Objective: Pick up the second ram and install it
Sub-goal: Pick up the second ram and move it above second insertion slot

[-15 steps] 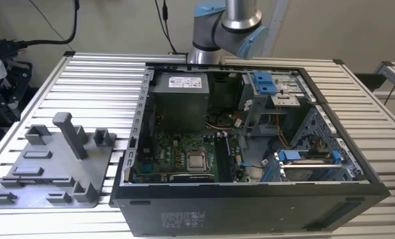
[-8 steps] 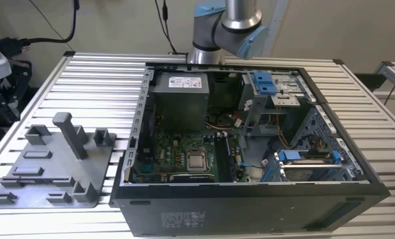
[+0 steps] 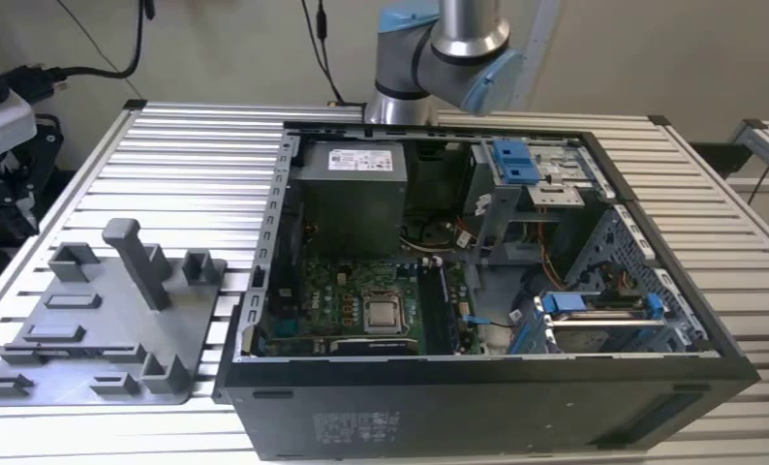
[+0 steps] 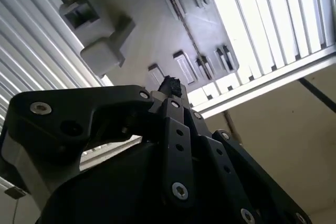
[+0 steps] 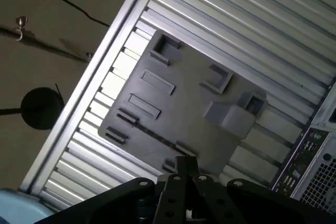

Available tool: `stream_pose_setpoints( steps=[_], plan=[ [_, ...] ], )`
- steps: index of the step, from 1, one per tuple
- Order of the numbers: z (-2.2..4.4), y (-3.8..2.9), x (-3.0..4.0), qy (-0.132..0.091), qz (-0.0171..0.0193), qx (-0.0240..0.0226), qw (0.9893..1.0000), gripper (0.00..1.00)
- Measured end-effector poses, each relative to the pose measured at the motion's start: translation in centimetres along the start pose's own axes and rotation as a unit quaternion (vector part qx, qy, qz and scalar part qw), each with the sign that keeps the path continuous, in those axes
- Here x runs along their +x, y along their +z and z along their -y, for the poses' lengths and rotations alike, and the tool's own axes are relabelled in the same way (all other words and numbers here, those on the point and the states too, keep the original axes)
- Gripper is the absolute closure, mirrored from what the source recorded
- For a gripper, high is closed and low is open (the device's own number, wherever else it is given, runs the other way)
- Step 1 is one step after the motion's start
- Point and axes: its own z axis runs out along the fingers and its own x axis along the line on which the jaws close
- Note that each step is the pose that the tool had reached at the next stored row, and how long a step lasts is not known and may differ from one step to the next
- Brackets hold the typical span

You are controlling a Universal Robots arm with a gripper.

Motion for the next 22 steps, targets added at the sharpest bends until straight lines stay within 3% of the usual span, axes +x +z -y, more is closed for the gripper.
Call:
stream_pose_setpoints(
  steps=[5, 8, 11, 17, 22],
  plan=[
    [0.0, 0.0, 0.0, -0.046, -0.002, -0.0007, 0.9989, 0.89],
    [0.0, 0.0, 0.0, -0.073, -0.0033, -0.001, 0.9973, 0.89],
    [0.0, 0.0, 0.0, -0.1, -0.0048, -0.001, 0.995, 0.89],
    [0.0, 0.0, 0.0, -0.15, -0.0079, -0.0004, 0.9886, 0.89],
    [0.0, 0.0, 0.0, -0.189, -0.0113, 0.0011, 0.9819, 0.89]
  ],
)
